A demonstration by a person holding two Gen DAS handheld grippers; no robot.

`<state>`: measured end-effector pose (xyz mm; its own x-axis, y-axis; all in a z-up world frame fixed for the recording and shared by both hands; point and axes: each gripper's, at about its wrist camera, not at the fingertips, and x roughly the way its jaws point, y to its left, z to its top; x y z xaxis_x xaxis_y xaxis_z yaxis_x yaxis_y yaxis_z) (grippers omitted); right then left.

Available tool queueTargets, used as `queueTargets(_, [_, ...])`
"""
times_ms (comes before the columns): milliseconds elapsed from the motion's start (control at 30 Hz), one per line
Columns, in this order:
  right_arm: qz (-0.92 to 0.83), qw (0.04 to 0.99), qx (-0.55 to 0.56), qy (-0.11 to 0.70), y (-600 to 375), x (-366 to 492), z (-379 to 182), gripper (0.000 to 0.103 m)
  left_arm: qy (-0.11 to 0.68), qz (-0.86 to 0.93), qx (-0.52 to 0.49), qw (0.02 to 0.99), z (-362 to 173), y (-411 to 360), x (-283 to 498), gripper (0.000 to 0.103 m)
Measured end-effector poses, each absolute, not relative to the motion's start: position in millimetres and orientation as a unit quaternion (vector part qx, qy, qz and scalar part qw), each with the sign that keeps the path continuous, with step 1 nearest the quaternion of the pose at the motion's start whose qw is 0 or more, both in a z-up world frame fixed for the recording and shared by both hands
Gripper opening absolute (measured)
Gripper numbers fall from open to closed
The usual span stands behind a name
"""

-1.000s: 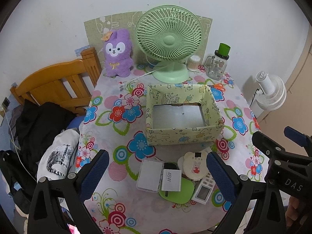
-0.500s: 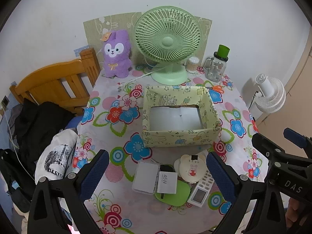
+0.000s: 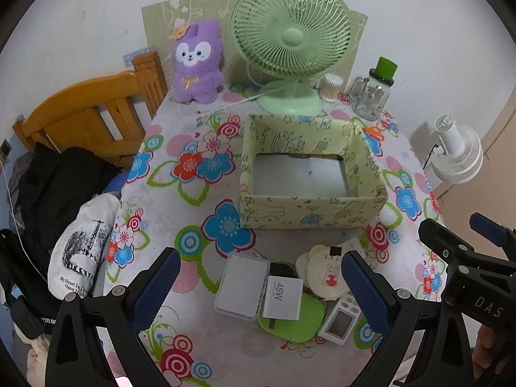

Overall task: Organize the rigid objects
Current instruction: 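Lower the left tool to the white charger while the right tool approaches the bunny compact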

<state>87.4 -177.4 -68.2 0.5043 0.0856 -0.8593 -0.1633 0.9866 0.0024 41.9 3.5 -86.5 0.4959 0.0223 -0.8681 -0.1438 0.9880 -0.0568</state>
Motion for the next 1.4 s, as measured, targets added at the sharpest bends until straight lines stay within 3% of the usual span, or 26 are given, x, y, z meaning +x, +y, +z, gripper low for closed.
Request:
queueTargets(767, [0.055, 0.836, -0.038, 0.544, -179.2, 103.2, -150.9, 0.1, 0.574, 0.037, -0.067, 0.816, -172.5, -2.8, 48.0, 0.1])
queueTargets(1400, [0.084, 0.808, -0.044, 0.581, -164.3, 104.8, -191.6, 0.1, 0.603, 0.032, -0.022, 0.797, -209.7, -28.9, 54.7, 0.084])
